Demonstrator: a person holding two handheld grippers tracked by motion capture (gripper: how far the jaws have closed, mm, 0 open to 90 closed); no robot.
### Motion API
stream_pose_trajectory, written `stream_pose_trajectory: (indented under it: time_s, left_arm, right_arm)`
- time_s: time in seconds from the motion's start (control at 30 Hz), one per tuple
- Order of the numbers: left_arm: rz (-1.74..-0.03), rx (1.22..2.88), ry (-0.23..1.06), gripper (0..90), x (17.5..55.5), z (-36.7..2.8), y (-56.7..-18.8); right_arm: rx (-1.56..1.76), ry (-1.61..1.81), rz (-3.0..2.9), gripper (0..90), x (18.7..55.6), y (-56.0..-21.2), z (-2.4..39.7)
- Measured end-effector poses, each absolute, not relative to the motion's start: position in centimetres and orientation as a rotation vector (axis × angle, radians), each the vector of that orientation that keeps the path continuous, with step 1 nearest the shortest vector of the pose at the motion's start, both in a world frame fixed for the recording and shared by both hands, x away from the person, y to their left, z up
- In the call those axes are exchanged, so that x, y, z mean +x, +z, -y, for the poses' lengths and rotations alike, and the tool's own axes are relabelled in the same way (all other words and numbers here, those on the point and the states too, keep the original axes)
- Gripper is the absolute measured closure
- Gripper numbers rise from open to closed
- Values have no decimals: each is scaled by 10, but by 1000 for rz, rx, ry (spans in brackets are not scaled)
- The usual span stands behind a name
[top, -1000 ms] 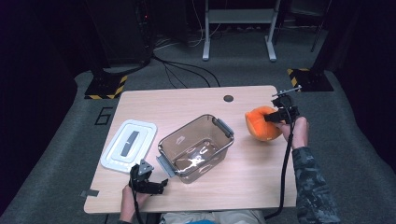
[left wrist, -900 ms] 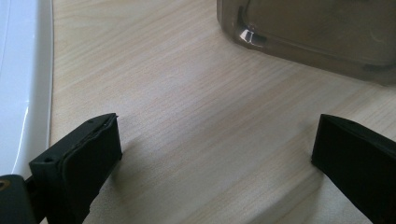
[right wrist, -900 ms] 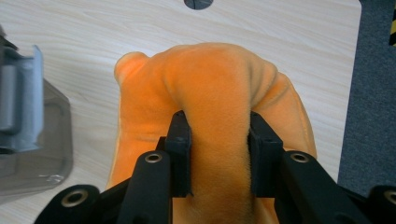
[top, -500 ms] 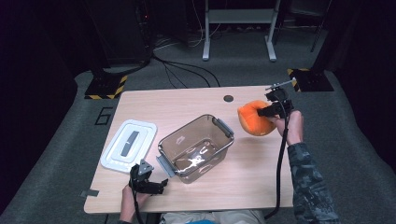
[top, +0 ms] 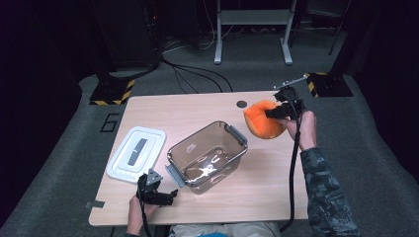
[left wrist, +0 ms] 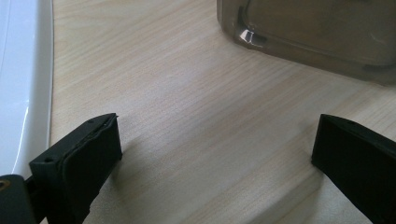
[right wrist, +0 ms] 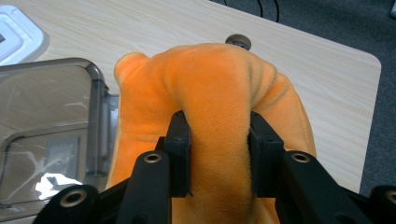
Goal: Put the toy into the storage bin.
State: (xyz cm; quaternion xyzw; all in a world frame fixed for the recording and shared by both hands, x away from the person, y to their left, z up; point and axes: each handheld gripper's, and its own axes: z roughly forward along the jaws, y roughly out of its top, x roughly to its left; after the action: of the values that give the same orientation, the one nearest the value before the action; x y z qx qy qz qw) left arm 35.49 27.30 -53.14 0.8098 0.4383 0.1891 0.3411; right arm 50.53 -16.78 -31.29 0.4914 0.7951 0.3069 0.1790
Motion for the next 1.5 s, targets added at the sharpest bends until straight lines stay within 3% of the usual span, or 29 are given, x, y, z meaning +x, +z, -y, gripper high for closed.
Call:
stream_pose_trajectory:
  time_s: [0.87, 1.5]
  left_arm:
    - [-1137, 2113, 494, 11, 355, -273, -531]
    - [-1137, 2113, 493, 11, 355, -273, -531]
  right_arm:
    - [1224, 903, -2278, 656, 492, -268, 124]
    - [1137, 943, -2371, 647, 481, -269, 85]
